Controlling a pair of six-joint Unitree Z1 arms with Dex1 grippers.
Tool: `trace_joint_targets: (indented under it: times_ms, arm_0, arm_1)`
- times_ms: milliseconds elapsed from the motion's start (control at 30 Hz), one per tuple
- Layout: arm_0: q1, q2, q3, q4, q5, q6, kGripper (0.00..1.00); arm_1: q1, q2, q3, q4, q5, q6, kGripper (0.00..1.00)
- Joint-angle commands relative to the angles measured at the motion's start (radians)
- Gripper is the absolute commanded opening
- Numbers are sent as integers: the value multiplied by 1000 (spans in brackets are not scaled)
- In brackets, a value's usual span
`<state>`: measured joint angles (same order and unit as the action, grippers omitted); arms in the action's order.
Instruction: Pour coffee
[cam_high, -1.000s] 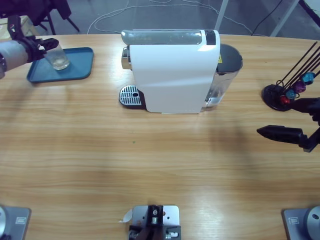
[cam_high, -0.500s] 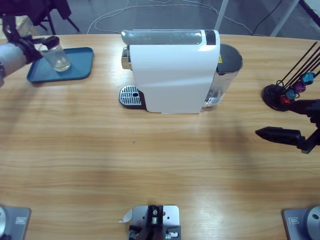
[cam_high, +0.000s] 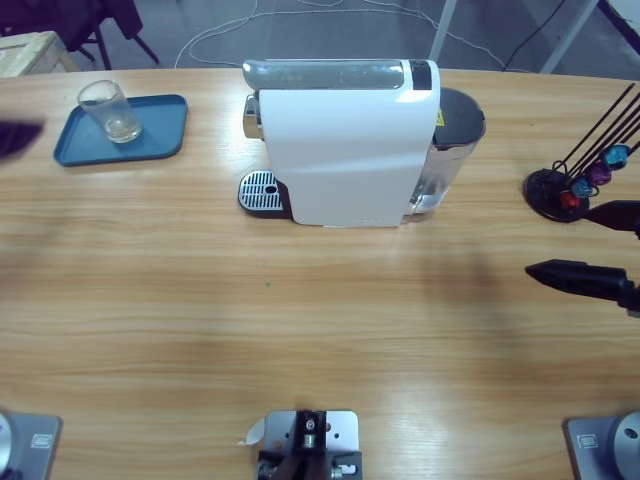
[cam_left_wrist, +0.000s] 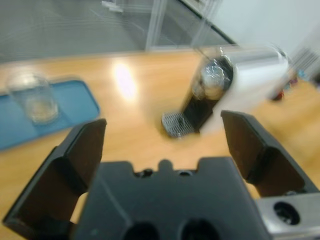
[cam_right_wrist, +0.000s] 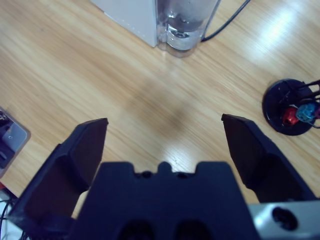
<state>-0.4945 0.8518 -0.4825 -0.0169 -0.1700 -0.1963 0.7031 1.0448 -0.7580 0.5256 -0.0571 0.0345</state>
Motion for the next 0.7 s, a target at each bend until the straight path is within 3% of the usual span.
trace_joint_targets:
  times_ms: [33,200,300,467,700]
  arm_0:
    - [-153,-166,-4,271,-34,67,1000]
    - [-153,-98,-30,294,-3,137,1000]
    - [-173,-70,20,224,-23,135,1000]
    - [-193,-85,-123,441,32,140,1000]
    - [-193,-103,-147,484,37,140,1000]
  arm_1:
    - [7,-68,5,19,-13,-13,1000]
    - [6,-58,4,14,-14,-1,1000]
    - [6,-17,0,11,-7,-5,1000]
    - [7,-33,2,3,-32,7,1000]
    - [6,-66,-7,39,-41,8,1000]
